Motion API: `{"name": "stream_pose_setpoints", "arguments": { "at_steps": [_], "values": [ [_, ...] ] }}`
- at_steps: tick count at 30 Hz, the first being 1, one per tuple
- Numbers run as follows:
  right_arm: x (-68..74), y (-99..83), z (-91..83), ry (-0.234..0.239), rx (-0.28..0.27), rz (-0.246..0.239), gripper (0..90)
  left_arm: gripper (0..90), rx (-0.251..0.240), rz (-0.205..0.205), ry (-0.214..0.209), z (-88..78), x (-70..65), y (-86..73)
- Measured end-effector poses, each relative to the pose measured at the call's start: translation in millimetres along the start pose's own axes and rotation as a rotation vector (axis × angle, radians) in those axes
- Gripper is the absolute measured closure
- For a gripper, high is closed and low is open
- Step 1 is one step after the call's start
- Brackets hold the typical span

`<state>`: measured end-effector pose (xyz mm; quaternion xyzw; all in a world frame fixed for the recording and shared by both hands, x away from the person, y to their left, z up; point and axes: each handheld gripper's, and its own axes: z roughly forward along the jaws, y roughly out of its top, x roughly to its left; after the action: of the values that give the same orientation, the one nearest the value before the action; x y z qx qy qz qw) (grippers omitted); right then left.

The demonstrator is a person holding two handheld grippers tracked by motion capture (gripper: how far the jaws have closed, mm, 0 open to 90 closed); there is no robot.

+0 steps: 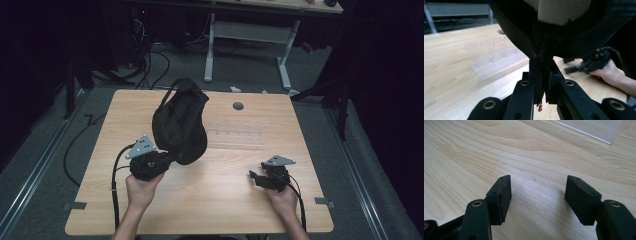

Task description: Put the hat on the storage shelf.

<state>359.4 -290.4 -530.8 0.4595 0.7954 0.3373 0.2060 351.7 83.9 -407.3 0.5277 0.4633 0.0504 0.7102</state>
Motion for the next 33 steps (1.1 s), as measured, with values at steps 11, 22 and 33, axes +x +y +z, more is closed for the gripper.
{"name": "stream_pose_setpoints", "arguments": {
  "at_steps": [11, 22, 33],
  "values": [
    [0.0, 0.2, 0.4, -0.005, 0.000, 0.000, 37.1, 85.8, -0.041, 0.030, 0.051, 28.8, 6.9, 20.8],
    [-0.2, 0.2, 0.3, -0.007, 0.000, -0.003, 37.1, 85.8, -0.036, 0.056, 0.131, 59.4, 21.9, 22.4],
    [-0.2, 0.2, 0.3, -0.008, 0.000, -0.002, 37.1, 85.8, -0.011, 0.078, 0.195, 81.3, 36.7, 13.2]
  ]
}}
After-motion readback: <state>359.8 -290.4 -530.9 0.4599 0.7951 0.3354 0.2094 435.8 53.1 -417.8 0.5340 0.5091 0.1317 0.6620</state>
